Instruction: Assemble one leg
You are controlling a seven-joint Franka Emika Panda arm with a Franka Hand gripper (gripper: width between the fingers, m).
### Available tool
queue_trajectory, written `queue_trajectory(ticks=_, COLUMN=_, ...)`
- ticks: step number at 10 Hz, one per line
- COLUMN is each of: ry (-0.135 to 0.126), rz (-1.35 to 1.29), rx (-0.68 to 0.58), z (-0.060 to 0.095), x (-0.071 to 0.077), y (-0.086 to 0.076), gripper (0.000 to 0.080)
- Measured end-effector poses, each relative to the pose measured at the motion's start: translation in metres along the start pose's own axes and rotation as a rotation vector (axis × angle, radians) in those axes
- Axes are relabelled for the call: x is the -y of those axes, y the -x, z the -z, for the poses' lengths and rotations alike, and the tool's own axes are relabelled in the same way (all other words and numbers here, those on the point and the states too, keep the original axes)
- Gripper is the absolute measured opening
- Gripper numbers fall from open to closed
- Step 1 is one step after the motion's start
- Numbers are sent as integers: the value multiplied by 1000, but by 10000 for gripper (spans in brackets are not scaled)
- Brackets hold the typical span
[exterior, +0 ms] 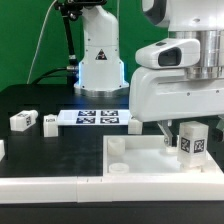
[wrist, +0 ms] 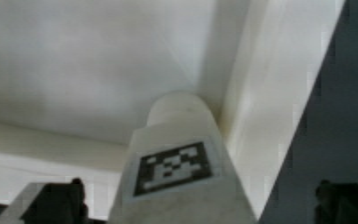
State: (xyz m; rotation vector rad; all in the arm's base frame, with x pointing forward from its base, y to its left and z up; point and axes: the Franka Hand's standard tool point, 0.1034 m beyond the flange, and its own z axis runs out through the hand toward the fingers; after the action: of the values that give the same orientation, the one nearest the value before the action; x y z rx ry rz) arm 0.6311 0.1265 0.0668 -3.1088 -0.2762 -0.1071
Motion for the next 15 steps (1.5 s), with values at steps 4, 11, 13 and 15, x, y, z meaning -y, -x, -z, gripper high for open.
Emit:
queue_trajectory(ticks=4, ry=3, rz=0, rx=1, z=0, x=-2, y=0, gripper=291)
queue_trajectory(ticks=11, ry=-36, rz=-574, rx=-12, z=-2, x=-4, y=-1, gripper=291)
queue_trajectory(ticks=13, ry=-40, rz=-836, rx=-11, z=-3, x=-3, y=-1, gripper=291)
queue_trajectory(ticks=15, ry=-33, rz=-1081, rx=-12, z=-4, x=0, y=-1, gripper=291)
